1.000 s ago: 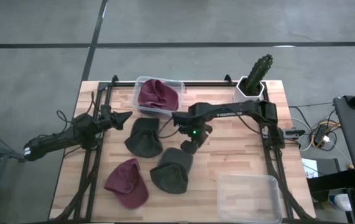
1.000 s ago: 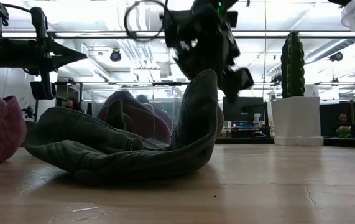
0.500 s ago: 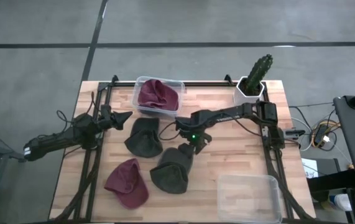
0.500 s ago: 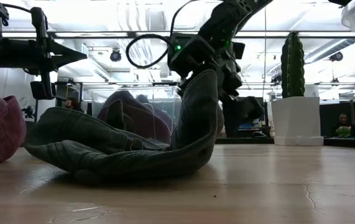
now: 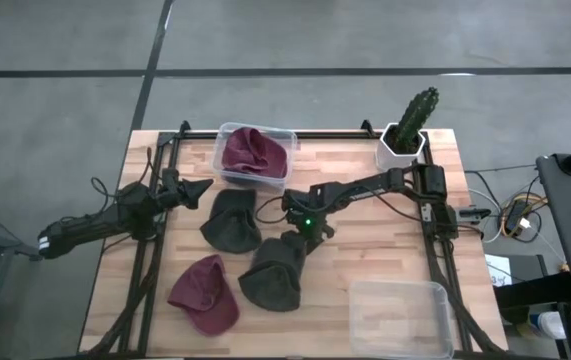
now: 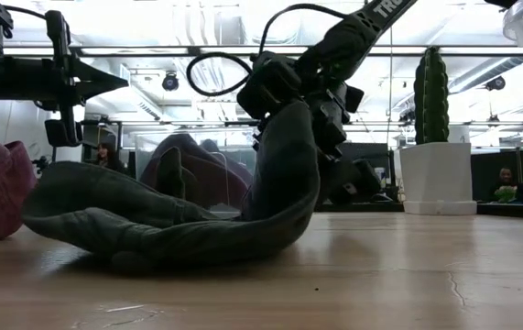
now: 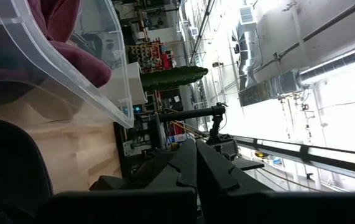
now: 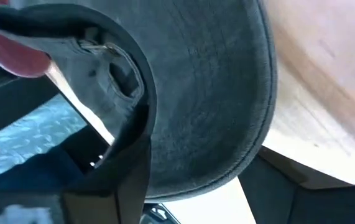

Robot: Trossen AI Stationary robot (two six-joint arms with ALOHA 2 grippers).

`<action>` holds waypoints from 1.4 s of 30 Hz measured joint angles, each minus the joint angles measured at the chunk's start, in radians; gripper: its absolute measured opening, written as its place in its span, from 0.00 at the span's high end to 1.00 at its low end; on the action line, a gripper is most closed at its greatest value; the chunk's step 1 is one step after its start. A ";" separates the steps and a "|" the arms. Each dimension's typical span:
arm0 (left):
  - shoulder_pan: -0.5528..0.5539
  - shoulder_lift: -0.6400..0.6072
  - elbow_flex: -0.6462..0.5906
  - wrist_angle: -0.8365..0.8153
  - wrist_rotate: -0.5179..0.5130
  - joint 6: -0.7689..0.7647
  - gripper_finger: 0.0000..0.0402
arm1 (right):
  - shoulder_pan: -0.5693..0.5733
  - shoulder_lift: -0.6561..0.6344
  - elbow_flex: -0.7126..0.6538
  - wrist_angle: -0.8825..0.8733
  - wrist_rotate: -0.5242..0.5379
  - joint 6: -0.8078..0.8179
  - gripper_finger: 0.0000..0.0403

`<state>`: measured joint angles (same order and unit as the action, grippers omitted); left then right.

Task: Pick and place caps into container
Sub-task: Put the bottom black cap into the bottom transparent container

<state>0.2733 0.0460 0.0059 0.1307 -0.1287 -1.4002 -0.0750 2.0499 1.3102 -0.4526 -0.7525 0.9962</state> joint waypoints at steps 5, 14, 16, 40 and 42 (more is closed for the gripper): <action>0.000 0.000 0.000 0.000 0.000 0.000 1.00 | 0.001 0.000 0.011 -0.001 0.007 -0.007 0.63; 0.000 0.000 0.000 0.000 0.000 0.000 1.00 | 0.000 -0.005 0.035 0.000 0.016 -0.028 0.96; 0.000 0.000 0.000 0.000 0.000 -0.004 1.00 | 0.000 -0.012 0.047 -0.004 0.016 -0.028 0.96; 0.000 0.001 0.006 0.149 0.074 -0.066 1.00 | -0.004 -0.370 0.091 -0.093 0.169 0.012 0.97; 0.000 0.012 0.018 0.134 0.116 -0.104 1.00 | -0.007 -0.377 0.092 -0.145 0.146 -0.006 0.97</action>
<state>0.2729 0.0576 0.0240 0.2646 -0.0127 -1.5041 -0.0818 1.6730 1.4024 -0.5978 -0.6067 0.9898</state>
